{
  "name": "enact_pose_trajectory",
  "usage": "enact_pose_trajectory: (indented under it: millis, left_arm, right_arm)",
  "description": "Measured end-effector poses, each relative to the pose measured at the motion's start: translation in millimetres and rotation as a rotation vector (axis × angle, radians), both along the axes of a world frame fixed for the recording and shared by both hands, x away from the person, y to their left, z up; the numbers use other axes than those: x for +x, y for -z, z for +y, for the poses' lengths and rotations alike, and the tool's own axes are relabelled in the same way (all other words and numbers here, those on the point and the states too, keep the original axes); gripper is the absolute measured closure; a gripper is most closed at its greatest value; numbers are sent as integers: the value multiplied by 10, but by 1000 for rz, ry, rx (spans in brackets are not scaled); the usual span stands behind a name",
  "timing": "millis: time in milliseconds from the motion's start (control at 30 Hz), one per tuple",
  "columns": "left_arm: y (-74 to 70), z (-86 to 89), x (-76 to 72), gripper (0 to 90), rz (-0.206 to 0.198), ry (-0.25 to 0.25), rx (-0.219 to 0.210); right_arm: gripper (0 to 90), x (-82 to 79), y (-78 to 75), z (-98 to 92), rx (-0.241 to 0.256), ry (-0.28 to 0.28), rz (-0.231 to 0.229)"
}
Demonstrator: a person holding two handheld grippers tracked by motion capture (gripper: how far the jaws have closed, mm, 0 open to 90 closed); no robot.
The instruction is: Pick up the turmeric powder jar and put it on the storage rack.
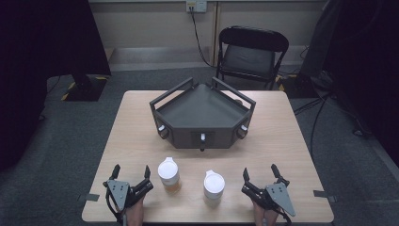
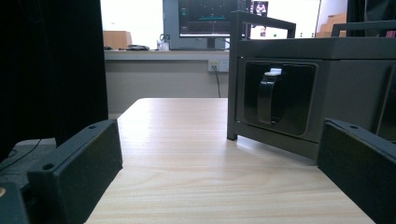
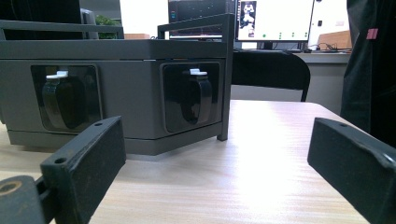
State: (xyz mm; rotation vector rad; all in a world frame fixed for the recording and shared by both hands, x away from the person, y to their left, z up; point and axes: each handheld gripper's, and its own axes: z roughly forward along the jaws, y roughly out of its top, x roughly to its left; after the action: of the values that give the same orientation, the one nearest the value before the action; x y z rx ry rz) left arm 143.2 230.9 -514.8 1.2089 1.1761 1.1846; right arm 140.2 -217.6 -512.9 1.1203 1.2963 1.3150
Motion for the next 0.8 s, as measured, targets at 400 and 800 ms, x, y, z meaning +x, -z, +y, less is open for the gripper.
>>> enact_pose_trajectory:
  millis: [400,800]
  left_arm:
    - [-65,98,49,0,36,58,-16]
    - [-298,199,28,0,28,123,-65]
  right_arm:
    - [29,-1,0,1,0,1,0]
    - [29,-1,0,1,0,1,0]
